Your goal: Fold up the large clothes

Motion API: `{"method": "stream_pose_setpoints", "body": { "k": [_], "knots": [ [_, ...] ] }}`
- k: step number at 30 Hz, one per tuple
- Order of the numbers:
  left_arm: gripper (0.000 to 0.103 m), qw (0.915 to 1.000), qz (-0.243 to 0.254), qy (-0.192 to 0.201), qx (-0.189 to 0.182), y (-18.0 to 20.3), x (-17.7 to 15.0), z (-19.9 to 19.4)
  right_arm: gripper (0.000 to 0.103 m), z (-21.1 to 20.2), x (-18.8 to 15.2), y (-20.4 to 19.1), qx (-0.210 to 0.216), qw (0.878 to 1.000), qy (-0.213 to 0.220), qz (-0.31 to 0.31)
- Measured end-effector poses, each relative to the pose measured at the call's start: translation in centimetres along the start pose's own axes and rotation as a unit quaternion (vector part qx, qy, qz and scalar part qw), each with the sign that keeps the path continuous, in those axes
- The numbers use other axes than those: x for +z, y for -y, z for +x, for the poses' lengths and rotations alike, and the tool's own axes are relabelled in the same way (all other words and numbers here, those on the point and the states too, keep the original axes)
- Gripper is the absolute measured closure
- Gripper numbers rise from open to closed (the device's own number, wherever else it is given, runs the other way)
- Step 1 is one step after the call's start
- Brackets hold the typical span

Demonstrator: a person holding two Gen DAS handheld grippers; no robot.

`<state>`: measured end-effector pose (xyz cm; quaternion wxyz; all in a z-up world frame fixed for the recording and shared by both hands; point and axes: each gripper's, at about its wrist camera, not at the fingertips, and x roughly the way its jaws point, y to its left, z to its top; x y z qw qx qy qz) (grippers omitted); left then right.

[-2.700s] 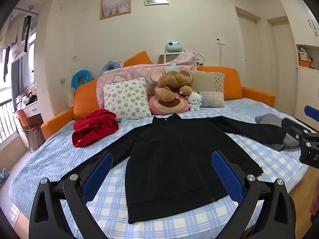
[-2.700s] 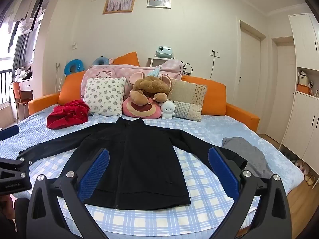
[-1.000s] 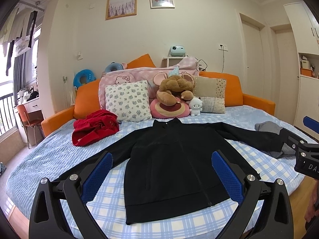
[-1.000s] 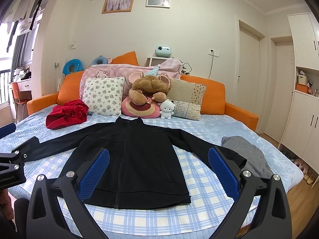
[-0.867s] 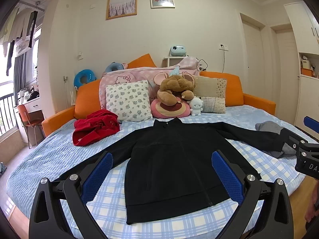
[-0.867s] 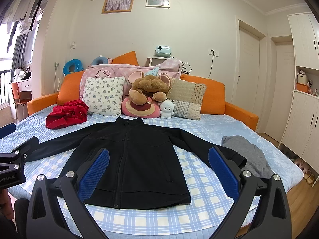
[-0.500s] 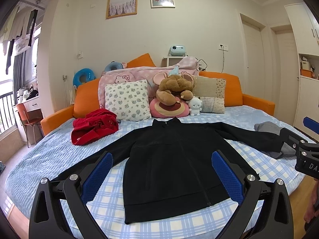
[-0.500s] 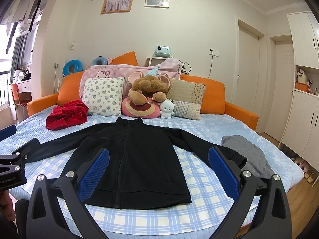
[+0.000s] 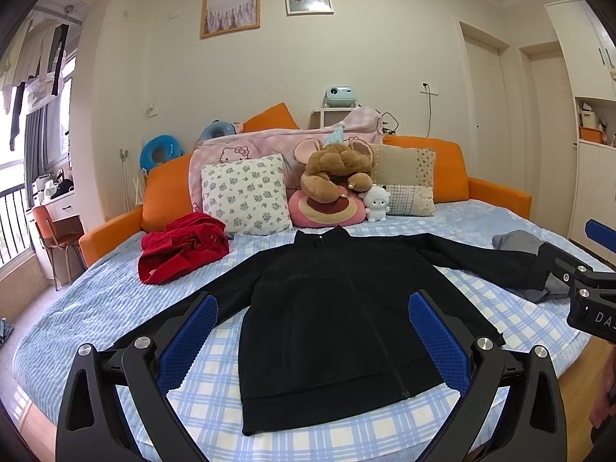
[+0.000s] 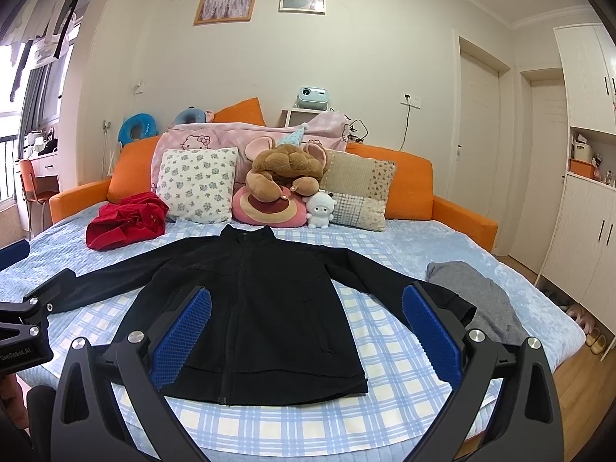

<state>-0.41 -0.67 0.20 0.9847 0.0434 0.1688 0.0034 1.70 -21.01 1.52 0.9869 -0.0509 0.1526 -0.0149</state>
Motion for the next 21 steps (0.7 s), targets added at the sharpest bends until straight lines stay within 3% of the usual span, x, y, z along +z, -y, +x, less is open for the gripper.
{"method": "stream_pose_setpoints", "body": {
  "k": [13,21],
  "knots": [
    [0.002,0.9998,-0.003,-0.019,-0.007,-0.5,-0.3,1.4,0.005,1.2,-0.1,0.1,0.002,1.0,-0.015,0.003],
    [0.002,0.9985,-0.004,-0.041,-0.036,-0.2,0.2,4.3,0.005,4.0,-0.4,0.9,-0.007,0.999,-0.042,0.013]
  ]
}}
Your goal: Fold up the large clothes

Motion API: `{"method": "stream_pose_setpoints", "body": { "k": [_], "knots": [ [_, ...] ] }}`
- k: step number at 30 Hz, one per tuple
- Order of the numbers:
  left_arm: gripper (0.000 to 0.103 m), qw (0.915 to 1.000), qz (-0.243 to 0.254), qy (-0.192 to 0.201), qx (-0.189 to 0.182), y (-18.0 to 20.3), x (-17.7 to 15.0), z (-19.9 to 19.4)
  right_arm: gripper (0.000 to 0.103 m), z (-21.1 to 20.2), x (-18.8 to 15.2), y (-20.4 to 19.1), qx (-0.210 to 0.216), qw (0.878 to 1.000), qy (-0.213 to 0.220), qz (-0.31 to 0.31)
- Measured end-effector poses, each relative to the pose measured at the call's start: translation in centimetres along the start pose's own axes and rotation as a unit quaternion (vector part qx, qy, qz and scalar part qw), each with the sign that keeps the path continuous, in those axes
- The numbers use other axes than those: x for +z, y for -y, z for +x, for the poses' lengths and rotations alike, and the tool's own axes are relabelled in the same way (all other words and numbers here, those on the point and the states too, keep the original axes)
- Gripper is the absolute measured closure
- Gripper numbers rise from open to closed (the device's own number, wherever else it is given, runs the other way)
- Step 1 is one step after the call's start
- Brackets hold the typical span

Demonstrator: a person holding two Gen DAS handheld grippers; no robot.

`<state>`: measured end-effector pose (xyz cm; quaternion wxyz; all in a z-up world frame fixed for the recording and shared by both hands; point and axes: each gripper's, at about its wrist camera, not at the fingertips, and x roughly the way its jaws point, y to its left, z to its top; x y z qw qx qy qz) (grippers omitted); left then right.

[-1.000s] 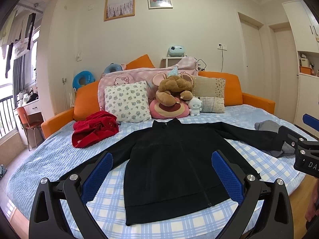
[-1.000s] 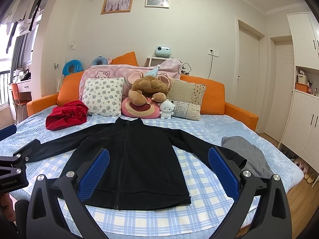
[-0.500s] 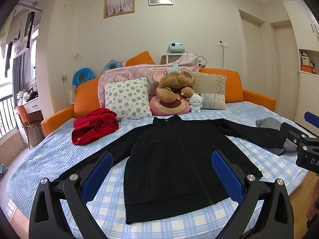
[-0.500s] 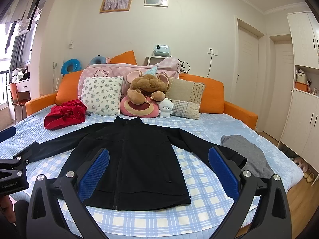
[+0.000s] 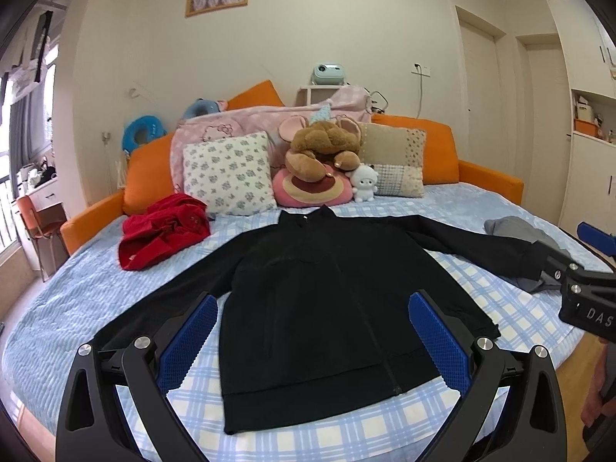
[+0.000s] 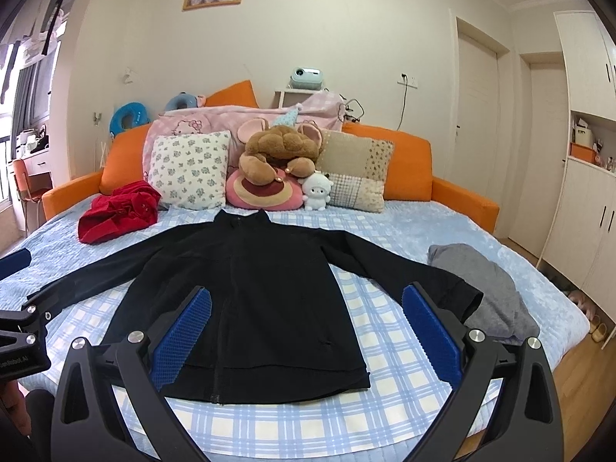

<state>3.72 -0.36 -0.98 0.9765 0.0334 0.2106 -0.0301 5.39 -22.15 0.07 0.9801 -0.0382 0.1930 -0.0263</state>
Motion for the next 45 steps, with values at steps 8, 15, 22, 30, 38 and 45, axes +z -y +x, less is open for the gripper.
{"method": "stream_pose_setpoints", "body": {
  "k": [8,15,22,30,38,45],
  "knots": [
    [0.002,0.9994,0.026,0.0,-0.024,2.0,1.8,3.9,0.005,2.8,0.2,1.4,-0.026,1.0,-0.011,0.003],
    [0.002,0.9987,0.024,-0.01,-0.045,3.2,3.4,9.0,0.005,6.1,0.8,3.8,-0.056,0.998,-0.018,0.009],
    [0.002,0.998,0.027,-0.036,-0.044,4.9,5.5,15.3,0.005,10.7,1.4,8.2,-0.083,0.995,-0.047,0.04],
    [0.002,0.9964,0.024,-0.062,-0.053,8.6,7.2,23.3,0.005,15.6,1.5,14.0,-0.127,0.986,-0.078,0.08],
    [0.002,0.9955,0.04,-0.082,-0.026,13.1,8.6,34.3,0.005,20.9,0.7,18.6,-0.139,0.979,-0.11,0.103],
    [0.002,0.991,0.063,-0.081,-0.087,16.9,9.9,41.9,0.018,25.4,-1.4,22.0,-0.169,0.967,-0.141,0.127]
  ]
}}
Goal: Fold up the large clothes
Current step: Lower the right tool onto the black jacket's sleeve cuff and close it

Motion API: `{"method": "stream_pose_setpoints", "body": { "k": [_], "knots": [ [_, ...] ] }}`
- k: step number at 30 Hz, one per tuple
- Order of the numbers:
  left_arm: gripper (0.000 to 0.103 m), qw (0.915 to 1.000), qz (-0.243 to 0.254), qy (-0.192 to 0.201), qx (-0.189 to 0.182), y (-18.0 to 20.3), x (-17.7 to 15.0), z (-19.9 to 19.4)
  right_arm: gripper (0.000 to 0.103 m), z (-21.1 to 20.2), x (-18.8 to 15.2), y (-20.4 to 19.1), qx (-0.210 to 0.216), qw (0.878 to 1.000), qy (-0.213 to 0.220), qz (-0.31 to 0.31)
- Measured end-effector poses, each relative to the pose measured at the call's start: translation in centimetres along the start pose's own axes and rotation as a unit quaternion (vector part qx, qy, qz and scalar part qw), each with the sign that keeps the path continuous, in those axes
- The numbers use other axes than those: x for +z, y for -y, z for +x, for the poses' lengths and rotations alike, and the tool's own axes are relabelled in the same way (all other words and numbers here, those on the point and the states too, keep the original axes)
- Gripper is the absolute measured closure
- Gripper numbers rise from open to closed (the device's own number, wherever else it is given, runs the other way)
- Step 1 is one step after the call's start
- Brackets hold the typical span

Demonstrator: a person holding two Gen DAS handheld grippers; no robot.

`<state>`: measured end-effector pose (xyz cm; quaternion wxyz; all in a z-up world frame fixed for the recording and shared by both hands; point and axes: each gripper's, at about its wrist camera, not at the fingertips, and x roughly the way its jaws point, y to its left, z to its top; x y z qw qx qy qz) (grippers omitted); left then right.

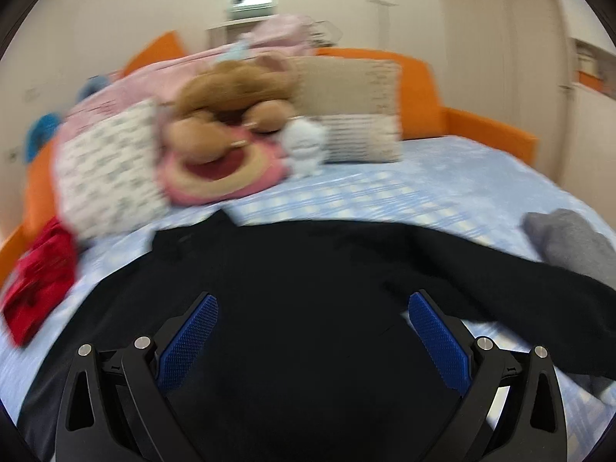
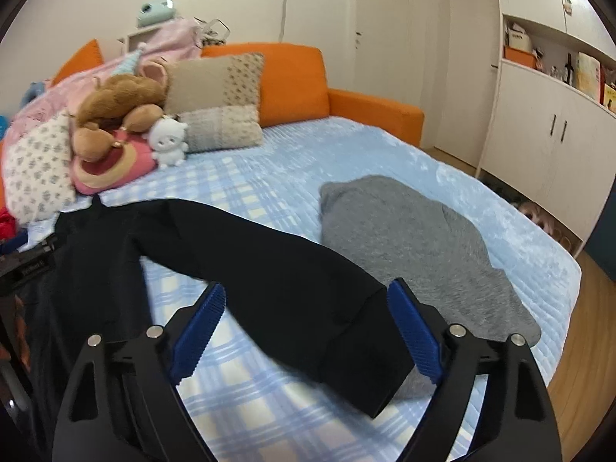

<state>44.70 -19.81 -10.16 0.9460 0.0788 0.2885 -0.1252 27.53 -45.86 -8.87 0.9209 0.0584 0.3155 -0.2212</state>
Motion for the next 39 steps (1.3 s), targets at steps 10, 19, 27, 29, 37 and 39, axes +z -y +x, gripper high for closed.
{"method": "stream_pose_setpoints", "body": {
  "k": [10,19,27,29,37,39],
  "knots": [
    [0.002,0.9993,-0.021,-0.026,-0.014,2.0,2.5,6.9,0.013,5.5,-0.9,2.5,-0.04,0.998,-0.046,0.034],
    [0.002,0.9985,0.002,-0.054,0.007,3.1,0.7,10.0,0.004,6.8,-2.0,3.1,-0.056,0.995,-0.068,0.054],
    [0.002,0.9982,-0.017,-0.057,0.007,2.0,-0.2,10.3,0.065,5.9,-2.0,2.4,-0.061,0.996,-0.046,0.036],
    [0.002,0.9981,-0.021,-0.057,0.004,1.8,-0.4,10.1,0.076,5.8,-2.0,1.9,-0.049,0.997,-0.051,0.03],
    [0.002,0.9983,-0.023,-0.053,-0.006,0.8,-1.0,8.7,0.088,3.2,-1.0,-0.7,0.002,1.0,-0.012,0.009],
    [0.002,0.9979,-0.03,-0.057,-0.009,0.2,-1.1,8.6,0.088,2.8,-0.3,-1.3,0.005,1.0,0.001,0.001]
  ]
}}
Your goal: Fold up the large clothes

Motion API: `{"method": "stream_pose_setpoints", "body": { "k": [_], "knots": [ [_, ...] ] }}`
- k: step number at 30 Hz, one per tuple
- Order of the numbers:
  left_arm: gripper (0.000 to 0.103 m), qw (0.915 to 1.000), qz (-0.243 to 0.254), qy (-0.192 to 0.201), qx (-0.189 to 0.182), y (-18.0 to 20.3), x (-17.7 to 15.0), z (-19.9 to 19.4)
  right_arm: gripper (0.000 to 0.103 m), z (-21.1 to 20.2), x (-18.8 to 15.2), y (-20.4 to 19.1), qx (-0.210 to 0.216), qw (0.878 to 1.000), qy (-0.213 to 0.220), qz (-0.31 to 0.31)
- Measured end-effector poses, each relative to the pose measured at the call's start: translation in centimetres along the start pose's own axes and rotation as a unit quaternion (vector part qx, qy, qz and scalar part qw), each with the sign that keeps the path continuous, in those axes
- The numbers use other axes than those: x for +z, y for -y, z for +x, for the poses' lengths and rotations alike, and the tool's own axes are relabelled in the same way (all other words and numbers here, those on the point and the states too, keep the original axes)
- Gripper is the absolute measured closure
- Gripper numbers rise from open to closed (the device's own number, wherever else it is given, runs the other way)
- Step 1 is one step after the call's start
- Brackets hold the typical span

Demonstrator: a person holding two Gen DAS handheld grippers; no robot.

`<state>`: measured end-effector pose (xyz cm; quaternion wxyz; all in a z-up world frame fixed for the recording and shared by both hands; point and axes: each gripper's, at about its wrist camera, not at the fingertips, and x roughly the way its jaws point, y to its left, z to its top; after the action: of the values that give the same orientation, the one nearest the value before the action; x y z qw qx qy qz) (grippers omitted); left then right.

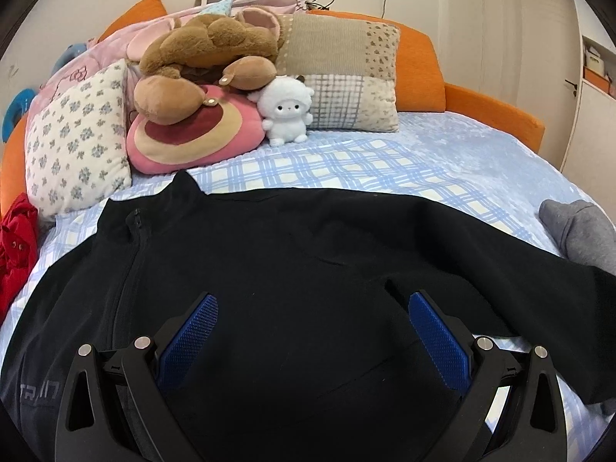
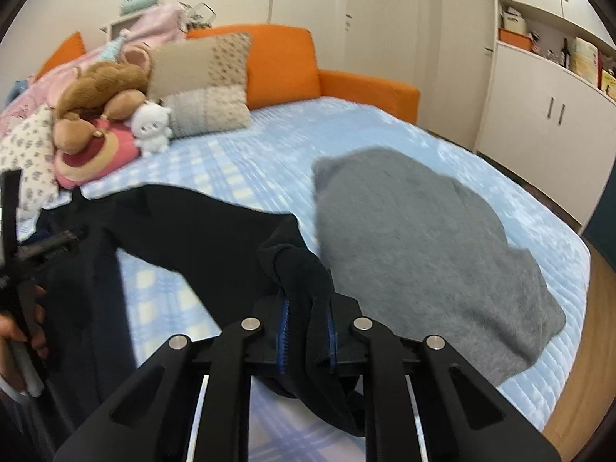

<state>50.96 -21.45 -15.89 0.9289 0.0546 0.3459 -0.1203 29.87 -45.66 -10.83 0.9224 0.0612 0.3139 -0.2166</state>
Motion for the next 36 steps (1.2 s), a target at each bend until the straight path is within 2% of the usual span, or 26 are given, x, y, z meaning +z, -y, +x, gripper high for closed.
{"method": "stream_pose_setpoints", "body": {
  "k": [5,9,10,11,13,14,15,17,20,27,32,36],
  "knots": [
    [0.002,0.9998,-0.015,-0.005,0.008,-1.2,-0.1,-0.1,0.088,-0.9,4.5,-1.2,0.007,0.999,0.042,-0.027],
    [0.002,0.9997,-0.005,-0.014,0.021,-0.7,-0.3,0.6,0.088,-2.3,8.7,-1.8,0.022,0.996,0.071,-0.051],
    [0.005,0.9997,-0.004,-0.016,0.018,-0.5,-0.4,0.9,0.088,-2.9,9.8,-2.2,0.024,0.995,0.081,-0.058],
    [0.012,0.9996,-0.011,-0.023,0.007,-0.4,-0.4,1.4,0.088,-3.5,10.9,-2.7,0.028,0.993,0.091,-0.069],
    [0.076,0.9979,-0.035,-0.05,-0.023,-0.3,-0.6,2.4,0.088,-4.8,12.7,-3.7,0.03,0.99,0.11,-0.084],
    [0.084,0.9944,-0.059,-0.076,-0.044,-0.4,-0.9,3.3,0.088,-5.4,13.5,-4.2,0.032,0.988,0.117,-0.091],
    [0.086,0.9895,-0.086,-0.099,-0.061,-0.5,-1.3,4.1,0.088,-6.1,14.3,-4.8,0.032,0.987,0.125,-0.099],
    [0.086,0.9866,-0.104,-0.113,-0.056,-0.4,-2.3,5.0,0.088,-7.7,15.8,-6.3,0.035,0.982,0.146,-0.119],
    [0.086,0.9939,-0.066,-0.085,-0.026,0.9,-3.2,4.8,0.088,-10.5,17.5,-9.3,0.05,0.973,0.171,-0.149],
    [0.086,0.9966,-0.028,-0.077,0.001,2.3,-3.3,4.5,0.088,-15.4,18.6,-18.7,0.115,0.952,0.196,-0.206],
    [0.086,0.9974,-0.002,-0.068,0.026,3.5,-3.8,4.3,0.088,-17.2,18.0,-26.7,0.153,0.937,0.197,-0.245],
    [0.087,0.9974,0.011,-0.059,0.04,4.4,-4.2,3.7,0.088,-17.2,16.5,-33.2,0.186,0.927,0.178,-0.272]
  ]
}}
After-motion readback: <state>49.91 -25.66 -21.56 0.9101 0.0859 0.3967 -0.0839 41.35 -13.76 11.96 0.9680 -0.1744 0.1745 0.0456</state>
